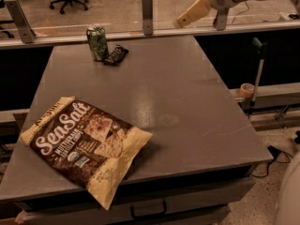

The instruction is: Move rxbar chocolate near green can

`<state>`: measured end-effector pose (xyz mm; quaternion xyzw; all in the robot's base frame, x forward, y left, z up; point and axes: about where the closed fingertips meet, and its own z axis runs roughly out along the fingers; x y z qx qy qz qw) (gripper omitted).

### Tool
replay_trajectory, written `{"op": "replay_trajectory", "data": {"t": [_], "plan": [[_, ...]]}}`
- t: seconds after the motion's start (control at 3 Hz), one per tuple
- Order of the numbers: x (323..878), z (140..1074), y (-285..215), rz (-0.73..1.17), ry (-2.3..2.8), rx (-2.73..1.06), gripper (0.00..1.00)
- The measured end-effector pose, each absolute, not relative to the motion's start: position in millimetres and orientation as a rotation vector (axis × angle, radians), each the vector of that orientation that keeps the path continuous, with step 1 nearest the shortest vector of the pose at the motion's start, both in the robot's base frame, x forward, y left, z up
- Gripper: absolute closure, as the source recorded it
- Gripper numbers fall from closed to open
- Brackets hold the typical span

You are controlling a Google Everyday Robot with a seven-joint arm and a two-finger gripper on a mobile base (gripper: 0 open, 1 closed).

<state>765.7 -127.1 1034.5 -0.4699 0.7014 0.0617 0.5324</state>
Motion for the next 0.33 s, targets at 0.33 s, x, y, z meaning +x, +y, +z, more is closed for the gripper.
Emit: {"op": "replay_trajectory", "data": {"t": [0.33], "plan": [[759.2, 1043.0, -128.5, 0.134, 1.666, -1.132, 0.0]]}}
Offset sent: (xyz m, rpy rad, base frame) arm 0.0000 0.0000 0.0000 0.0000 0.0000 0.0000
